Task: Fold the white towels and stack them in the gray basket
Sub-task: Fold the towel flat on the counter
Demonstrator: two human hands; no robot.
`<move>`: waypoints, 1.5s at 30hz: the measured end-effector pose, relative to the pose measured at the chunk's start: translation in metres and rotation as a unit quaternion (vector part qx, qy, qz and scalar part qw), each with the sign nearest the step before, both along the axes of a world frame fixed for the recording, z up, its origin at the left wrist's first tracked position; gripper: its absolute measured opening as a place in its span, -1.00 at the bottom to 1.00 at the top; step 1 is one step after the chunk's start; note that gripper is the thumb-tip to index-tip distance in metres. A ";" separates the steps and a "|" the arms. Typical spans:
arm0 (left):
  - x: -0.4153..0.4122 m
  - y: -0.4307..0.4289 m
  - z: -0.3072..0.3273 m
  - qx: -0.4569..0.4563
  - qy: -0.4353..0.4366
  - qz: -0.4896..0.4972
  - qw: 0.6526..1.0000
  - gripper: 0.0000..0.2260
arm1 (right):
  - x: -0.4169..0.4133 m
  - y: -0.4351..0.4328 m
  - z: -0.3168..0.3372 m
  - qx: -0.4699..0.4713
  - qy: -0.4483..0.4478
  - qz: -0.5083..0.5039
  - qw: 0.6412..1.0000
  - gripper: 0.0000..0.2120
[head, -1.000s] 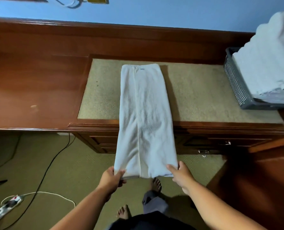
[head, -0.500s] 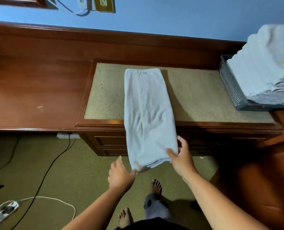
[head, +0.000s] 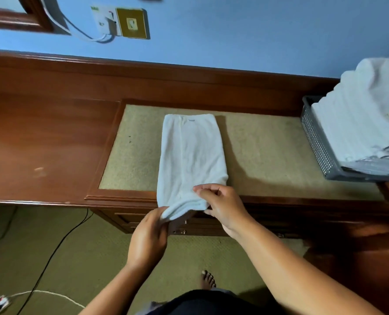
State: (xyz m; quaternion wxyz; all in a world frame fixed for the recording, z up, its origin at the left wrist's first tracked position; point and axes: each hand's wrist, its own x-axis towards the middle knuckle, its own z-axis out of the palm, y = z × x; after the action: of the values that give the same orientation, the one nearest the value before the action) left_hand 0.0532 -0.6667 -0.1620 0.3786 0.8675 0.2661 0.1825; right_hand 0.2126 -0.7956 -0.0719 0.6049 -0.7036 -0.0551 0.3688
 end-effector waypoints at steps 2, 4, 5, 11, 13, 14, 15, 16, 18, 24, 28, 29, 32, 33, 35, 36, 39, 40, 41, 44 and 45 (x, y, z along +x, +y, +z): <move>0.009 0.014 0.011 0.010 -0.004 0.019 1.000 -0.68 | 0.016 0.001 0.004 0.056 0.030 0.037 0.997 -0.80; 0.022 0.026 0.023 0.020 -0.008 0.024 0.999 -0.66 | 0.032 0.002 0.006 0.074 -0.010 0.091 0.993 -0.59; 0.031 0.032 0.028 0.029 -0.007 0.024 0.999 -0.66 | 0.044 0.006 0.005 0.046 -0.059 0.115 0.990 -0.53; 0.090 0.072 0.061 0.097 0.021 -0.039 0.994 -0.67 | 0.107 0.032 0.014 -0.082 -0.296 0.100 0.946 -0.62; 0.118 0.097 0.073 0.085 0.017 -0.092 0.992 -0.73 | 0.129 0.042 0.014 -0.122 -0.354 0.117 0.920 -0.54; 0.131 0.107 0.080 0.082 0.014 -0.124 0.989 -0.75 | 0.137 0.047 0.013 -0.140 -0.382 0.119 0.906 -0.51; 0.147 0.120 0.087 0.090 0.015 -0.155 0.984 -0.75 | 0.147 0.053 0.013 -0.153 -0.412 0.111 0.891 -0.50; 0.162 0.131 0.096 0.101 0.020 -0.184 0.977 -0.73 | 0.155 0.057 0.014 -0.155 -0.435 0.098 0.882 -0.51; 0.193 0.153 0.108 0.107 0.033 -0.235 0.966 -0.66 | 0.172 0.065 0.017 -0.139 -0.445 0.072 0.882 -0.54; 0.273 0.196 0.125 0.110 0.049 -0.347 0.930 -0.76 | 0.219 0.081 0.024 -0.035 -0.313 0.018 0.949 -0.71; 0.317 0.212 0.122 0.113 0.066 -0.391 0.911 -0.73 | 0.248 0.091 0.013 -0.008 -0.278 -0.016 0.960 -0.70; 0.325 0.215 0.120 0.110 0.072 -0.397 0.908 -0.75 | 0.255 0.093 0.011 -0.009 -0.268 -0.022 0.963 -0.74; 0.353 0.224 0.111 0.092 0.090 -0.404 0.906 -0.79 | 0.281 0.099 -0.003 -0.021 -0.232 -0.025 0.972 -0.82; 0.360 0.226 0.107 0.090 0.101 -0.401 0.906 -0.78 | 0.288 0.102 -0.008 -0.032 -0.219 -0.026 0.975 -0.82; 0.375 0.233 0.092 0.089 0.147 -0.381 0.909 -0.76 | 0.305 0.107 -0.025 -0.060 -0.195 -0.026 0.979 -0.83; 0.381 0.239 0.083 0.099 0.185 -0.368 0.906 -0.72 | 0.312 0.110 -0.035 -0.075 -0.182 -0.022 0.980 -0.85; 0.387 0.266 0.041 0.104 0.333 -0.327 0.878 -0.60 | 0.330 0.122 -0.070 -0.132 -0.139 -0.006 0.981 -0.90; 0.384 0.277 0.020 0.077 0.371 -0.309 0.872 -0.58 | 0.336 0.127 -0.086 -0.154 -0.121 0.000 0.981 -0.89; 0.380 0.286 0.004 0.043 0.395 -0.286 0.872 -0.57 | 0.340 0.131 -0.100 -0.176 -0.107 0.003 0.979 -0.88; 0.359 0.301 -0.037 -0.110 0.400 -0.185 0.891 -0.74 | 0.355 0.140 -0.135 -0.259 -0.080 0.012 0.962 -0.75; 0.354 0.302 -0.046 -0.159 0.383 -0.158 0.896 -0.84 | 0.363 0.143 -0.142 -0.286 -0.072 0.027 0.955 -0.70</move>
State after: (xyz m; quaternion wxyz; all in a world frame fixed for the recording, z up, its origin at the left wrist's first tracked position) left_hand 0.4077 -0.3644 -0.2081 0.4040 0.8294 0.2754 -0.2703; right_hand 0.5755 -0.6522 -0.2135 0.3630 -0.8698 -0.0095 0.3340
